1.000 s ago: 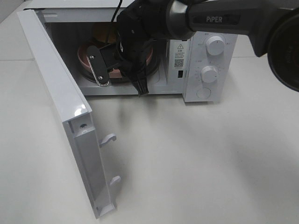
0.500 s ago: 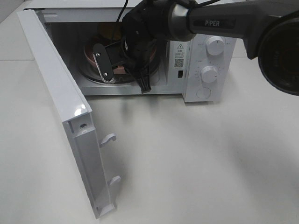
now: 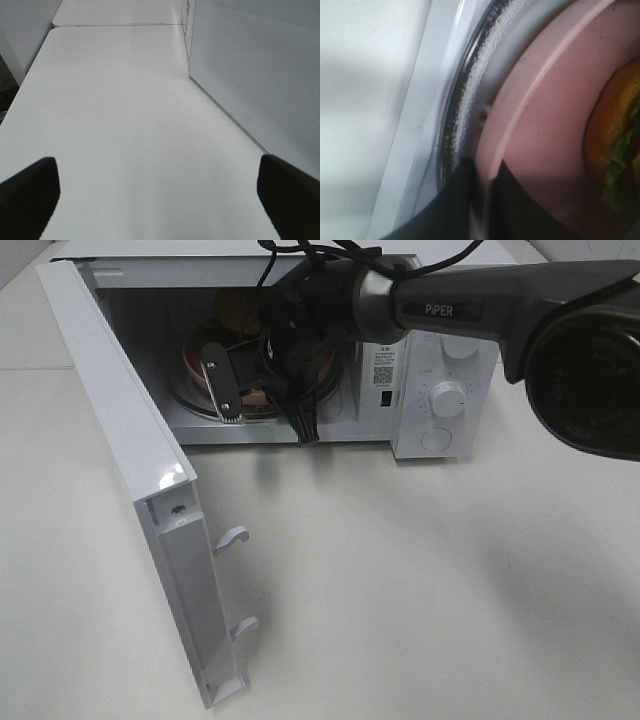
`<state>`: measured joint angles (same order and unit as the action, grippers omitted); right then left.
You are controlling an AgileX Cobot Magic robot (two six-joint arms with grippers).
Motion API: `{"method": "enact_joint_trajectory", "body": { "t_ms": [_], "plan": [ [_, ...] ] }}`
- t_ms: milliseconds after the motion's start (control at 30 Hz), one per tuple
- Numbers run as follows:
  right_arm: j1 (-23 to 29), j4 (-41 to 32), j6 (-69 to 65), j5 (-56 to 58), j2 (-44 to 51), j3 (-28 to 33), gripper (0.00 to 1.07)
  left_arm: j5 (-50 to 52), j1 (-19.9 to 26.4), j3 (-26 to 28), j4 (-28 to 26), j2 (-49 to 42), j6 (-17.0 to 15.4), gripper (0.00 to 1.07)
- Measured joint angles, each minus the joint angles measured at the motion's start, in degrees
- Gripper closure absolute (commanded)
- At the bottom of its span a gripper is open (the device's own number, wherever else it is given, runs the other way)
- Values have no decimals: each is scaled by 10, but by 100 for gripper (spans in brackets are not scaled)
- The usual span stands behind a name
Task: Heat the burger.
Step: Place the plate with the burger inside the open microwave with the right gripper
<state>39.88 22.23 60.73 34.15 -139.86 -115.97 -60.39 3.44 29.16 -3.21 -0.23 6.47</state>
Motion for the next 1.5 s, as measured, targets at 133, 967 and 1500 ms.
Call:
{"method": "enact_joint_trajectory", "body": {
  "t_ms": [133, 967, 1500],
  "plan": [
    [-1, -1, -1, 0, 0, 0, 107, 0, 0, 0, 1, 0, 0, 2],
    [6, -42, 22, -11, 0, -1, 107, 0, 0, -1, 1, 0, 0, 2],
    [22, -71, 56, -11, 0, -6, 107, 0, 0, -1, 5, 0, 0, 2]
  ]
}}
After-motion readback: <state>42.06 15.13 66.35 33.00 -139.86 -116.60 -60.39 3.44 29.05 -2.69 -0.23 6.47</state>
